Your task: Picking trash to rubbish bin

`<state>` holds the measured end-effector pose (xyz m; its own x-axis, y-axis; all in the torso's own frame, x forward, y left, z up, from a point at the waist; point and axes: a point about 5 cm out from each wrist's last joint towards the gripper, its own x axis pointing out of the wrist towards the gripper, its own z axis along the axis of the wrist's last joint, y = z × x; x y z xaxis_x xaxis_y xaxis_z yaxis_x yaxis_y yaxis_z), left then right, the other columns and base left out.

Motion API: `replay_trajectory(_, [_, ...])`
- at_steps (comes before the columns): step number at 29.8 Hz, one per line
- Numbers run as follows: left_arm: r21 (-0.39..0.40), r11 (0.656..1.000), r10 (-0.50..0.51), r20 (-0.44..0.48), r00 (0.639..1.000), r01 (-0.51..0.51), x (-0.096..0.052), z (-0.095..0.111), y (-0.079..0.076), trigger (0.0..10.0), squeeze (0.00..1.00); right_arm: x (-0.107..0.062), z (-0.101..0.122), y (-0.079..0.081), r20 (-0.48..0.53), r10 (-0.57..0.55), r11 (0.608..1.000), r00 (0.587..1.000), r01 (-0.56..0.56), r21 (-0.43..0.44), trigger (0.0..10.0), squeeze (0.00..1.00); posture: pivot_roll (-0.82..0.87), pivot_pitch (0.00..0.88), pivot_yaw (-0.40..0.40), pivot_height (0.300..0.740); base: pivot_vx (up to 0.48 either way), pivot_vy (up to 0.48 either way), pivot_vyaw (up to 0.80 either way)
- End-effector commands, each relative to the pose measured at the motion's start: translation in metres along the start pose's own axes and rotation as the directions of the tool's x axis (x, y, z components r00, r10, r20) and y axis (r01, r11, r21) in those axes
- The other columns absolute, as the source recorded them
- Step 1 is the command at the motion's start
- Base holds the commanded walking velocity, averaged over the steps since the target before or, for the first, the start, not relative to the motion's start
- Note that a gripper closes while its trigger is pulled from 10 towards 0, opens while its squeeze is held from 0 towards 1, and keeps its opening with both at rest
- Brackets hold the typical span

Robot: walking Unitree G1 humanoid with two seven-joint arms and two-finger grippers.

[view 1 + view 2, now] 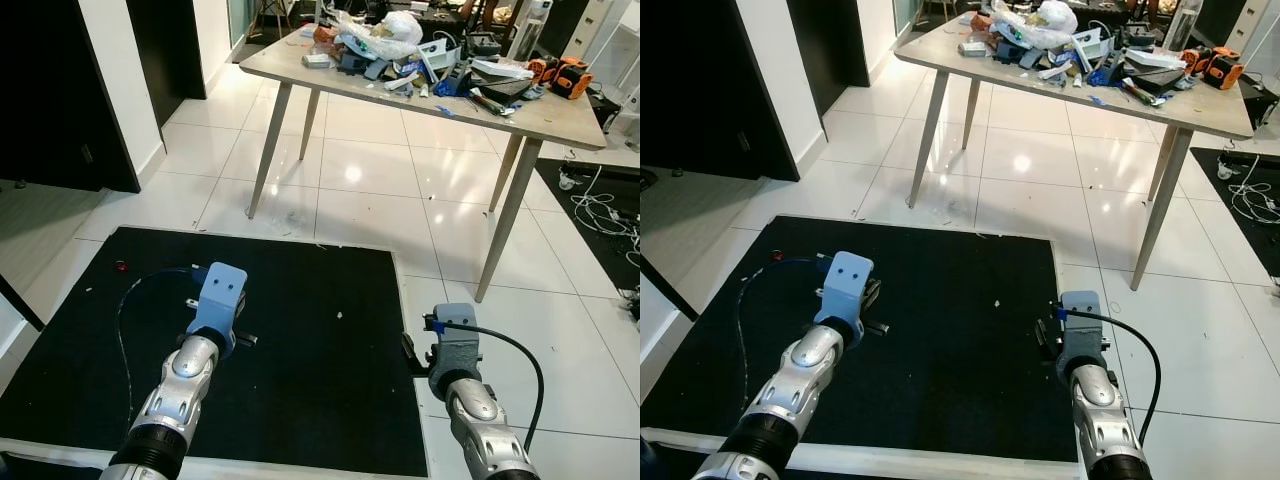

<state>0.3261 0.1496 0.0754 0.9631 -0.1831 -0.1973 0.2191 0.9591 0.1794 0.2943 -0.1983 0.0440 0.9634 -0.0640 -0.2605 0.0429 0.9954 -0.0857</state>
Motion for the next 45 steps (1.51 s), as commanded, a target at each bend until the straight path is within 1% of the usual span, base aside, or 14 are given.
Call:
replay_trajectory(1, [-0.008,1.0,0.006,-0.014,1.0,-0.006,0.0008,-0.0019,0.0,10.0,0.0,-0.0008,-0.0054,-0.0015,-0.015,-0.019,1.0,1.0,0.019,0.022,10.0,0.0,-0.08,0.066,-0.017,0.74,0.0,0.0,0.0])
replay_trajectory(3, [-0.011,1.0,0.01,-0.013,1.0,-0.01,0.0009,-0.0024,0.0004,10.0,0.0,-0.0006,-0.0053,-0.0012,-0.012,-0.02,1.0,1.0,0.021,0.023,10.0,0.0,-0.08,0.063,-0.015,0.74,0.0,0.0,0.0])
replay_trajectory(7, [-0.01,1.0,0.012,-0.035,0.999,-0.013,-0.0008,-0.0099,-0.0006,10.0,0.0,0.0,-0.0047,-0.0012,-0.01,-0.02,1.0,1.0,0.021,0.02,10.0,0.0,-0.08,0.059,-0.017,0.74,0.0,0.0,0.0])
replay_trajectory(14, [-0.035,0.999,0.03,-0.03,0.999,-0.031,-0.0017,-0.0106,0.0011,10.0,0.0,0.0007,-0.0049,-0.0035,-0.012,-0.026,1.0,1.0,0.026,0.015,10.0,0.0,-0.09,0.055,-0.019,0.74,0.0,0.0,0.0])
replay_trajectory(28, [-0.038,0.999,0.038,-0.022,0.999,-0.038,0.0001,-0.0078,0.0033,10.0,0.0,0.0001,-0.0051,-0.008,-0.014,-0.034,0.999,0.999,0.034,0.003,10.0,0.0,-0.1,0.058,-0.022,0.74,0.0,0.0,-0.79])
replay_trajectory(33, [-0.058,0.998,0.027,-0.022,0.999,-0.028,-0.0006,-0.0093,0.0027,10.0,0.0,0.0008,-0.0039,-0.0053,-0.012,-0.023,1.0,1.0,0.023,-0.007,10.0,0.0,-0.09,0.056,-0.007,0.74,0.0,0.0,0.0])
replay_trajectory(38, [-0.042,0.998,0.04,-0.022,0.999,-0.041,-0.0007,-0.0072,0.0023,10.0,0.0,-0.0004,-0.0057,-0.0039,-0.015,-0.021,1.0,1.0,0.021,0.0,10.0,0.0,-0.08,0.064,-0.015,0.74,0.0,0.0,0.0])
replay_trajectory(42, [-0.078,0.996,0.044,-0.002,0.999,-0.044,-0.0016,-0.0056,0.003,10.0,0.0,-0.0012,-0.0075,-0.0023,-0.02,-0.016,1.0,1.0,0.016,-0.003,10.0,0.0,-0.07,0.065,-0.016,0.74,0.0,0.0,0.0])
replay_trajectory(45, [-0.099,0.994,0.046,-0.006,0.999,-0.046,-0.0022,-0.0058,0.0025,10.0,0.0,-0.0019,-0.0086,-0.0006,-0.022,-0.015,1.0,1.0,0.015,-0.002,10.0,0.0,-0.07,0.065,-0.016,0.74,0.0,0.0,0.0])
